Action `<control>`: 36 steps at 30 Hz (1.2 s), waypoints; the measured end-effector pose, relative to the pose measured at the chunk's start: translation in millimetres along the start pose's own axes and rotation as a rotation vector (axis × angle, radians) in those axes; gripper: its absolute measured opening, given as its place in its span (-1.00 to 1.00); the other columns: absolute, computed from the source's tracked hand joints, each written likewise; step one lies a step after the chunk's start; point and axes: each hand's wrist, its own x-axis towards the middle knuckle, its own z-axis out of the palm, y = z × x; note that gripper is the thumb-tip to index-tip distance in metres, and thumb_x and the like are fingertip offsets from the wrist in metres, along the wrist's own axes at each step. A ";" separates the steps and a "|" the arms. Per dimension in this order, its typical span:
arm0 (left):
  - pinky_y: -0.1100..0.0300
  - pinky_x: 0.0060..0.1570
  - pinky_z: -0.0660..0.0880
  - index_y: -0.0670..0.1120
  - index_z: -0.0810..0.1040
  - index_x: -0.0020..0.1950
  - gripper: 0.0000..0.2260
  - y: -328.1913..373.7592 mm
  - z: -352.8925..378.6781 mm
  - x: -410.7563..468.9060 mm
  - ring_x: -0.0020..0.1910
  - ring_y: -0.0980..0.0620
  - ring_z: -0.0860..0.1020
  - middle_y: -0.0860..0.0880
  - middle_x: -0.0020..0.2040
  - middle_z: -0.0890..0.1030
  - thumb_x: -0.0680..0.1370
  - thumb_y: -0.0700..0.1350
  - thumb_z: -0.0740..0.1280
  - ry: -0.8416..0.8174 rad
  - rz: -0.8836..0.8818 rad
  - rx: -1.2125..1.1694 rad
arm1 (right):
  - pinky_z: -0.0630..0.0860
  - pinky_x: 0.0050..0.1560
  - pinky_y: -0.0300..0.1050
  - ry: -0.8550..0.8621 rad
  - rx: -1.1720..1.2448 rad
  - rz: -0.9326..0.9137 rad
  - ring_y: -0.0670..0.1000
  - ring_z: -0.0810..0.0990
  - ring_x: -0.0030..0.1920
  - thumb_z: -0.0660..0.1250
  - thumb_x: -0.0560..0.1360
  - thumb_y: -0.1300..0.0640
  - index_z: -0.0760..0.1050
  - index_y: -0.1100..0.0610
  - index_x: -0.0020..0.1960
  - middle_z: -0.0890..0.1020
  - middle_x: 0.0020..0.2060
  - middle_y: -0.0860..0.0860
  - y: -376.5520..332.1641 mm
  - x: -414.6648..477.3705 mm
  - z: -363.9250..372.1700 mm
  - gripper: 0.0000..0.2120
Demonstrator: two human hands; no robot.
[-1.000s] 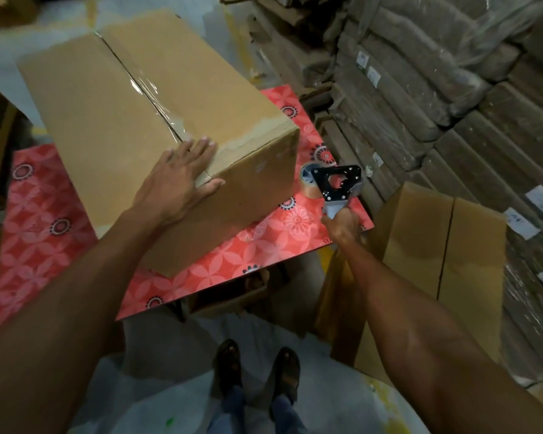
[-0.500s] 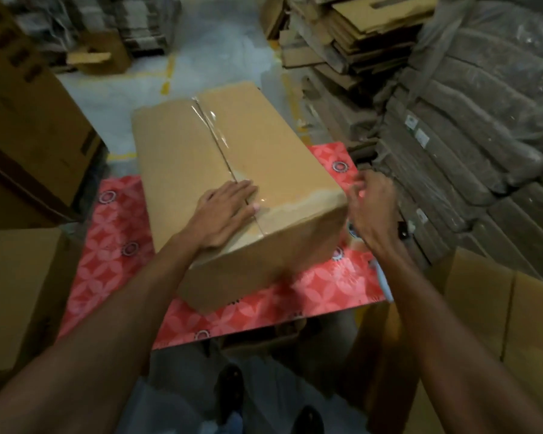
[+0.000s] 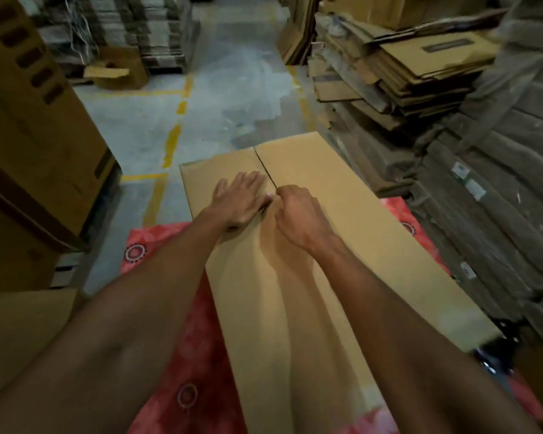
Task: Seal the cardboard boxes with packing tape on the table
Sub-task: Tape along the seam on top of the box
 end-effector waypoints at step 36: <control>-0.09 0.56 -0.03 -0.04 -0.10 0.65 -0.46 1.1 8.3 10.0 0.62 0.02 -0.03 0.01 0.66 -0.05 0.70 0.08 -0.12 0.072 0.156 0.139 | -0.06 0.61 0.08 -0.246 -0.297 0.054 0.02 -0.05 0.64 -0.27 0.67 -0.15 -0.05 0.16 0.65 0.03 0.65 0.07 4.2 -69.4 17.0 -0.35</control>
